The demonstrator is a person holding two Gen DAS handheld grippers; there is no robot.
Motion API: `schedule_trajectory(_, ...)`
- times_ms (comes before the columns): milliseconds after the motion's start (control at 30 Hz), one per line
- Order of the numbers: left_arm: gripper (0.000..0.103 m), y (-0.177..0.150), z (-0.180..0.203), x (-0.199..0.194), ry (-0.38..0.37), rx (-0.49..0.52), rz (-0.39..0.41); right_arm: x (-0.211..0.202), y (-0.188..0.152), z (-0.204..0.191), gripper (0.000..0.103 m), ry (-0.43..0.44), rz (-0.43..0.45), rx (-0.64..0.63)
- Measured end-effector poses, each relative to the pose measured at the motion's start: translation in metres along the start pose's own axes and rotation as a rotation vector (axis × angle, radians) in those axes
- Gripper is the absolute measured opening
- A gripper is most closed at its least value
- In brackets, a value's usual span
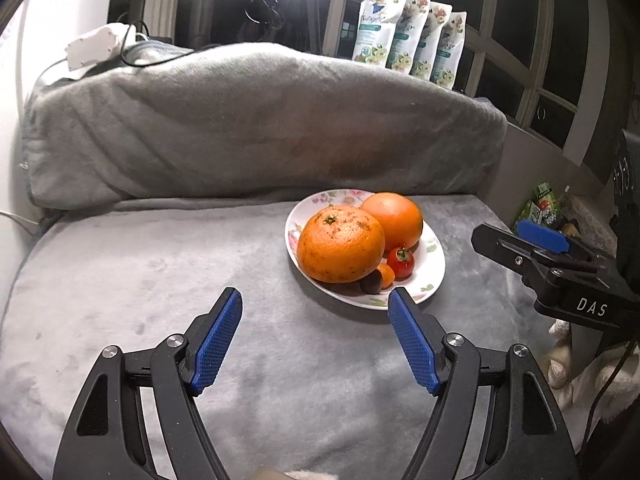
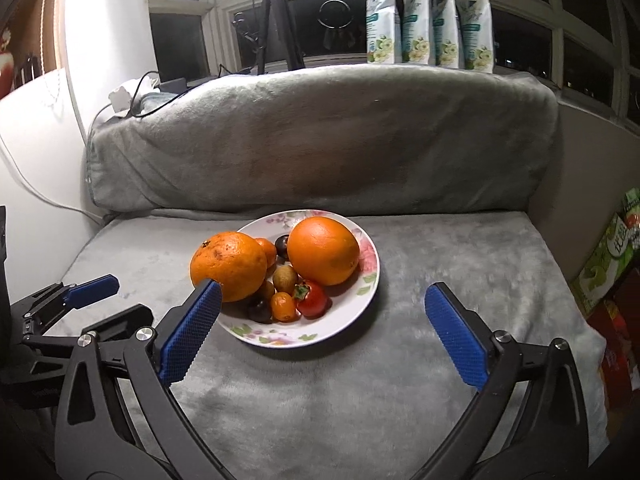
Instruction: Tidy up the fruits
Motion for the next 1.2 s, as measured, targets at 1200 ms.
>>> schedule_trajectory(1200,0.084,0.011,0.004,-0.026,0.044,0.019,0.037,-0.006,0.002,0.005,0.103,0.010,0.014,0.021)
Point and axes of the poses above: each gripper's, at about its wrist camera, not at the fingertips, and x roughly the way its jaws point, z to its right, y to its top, the point moved 6 cm from there along x, roughly the way its jaws point, and after that the axes turned 14 degrees about x, right-handed, at the moved point
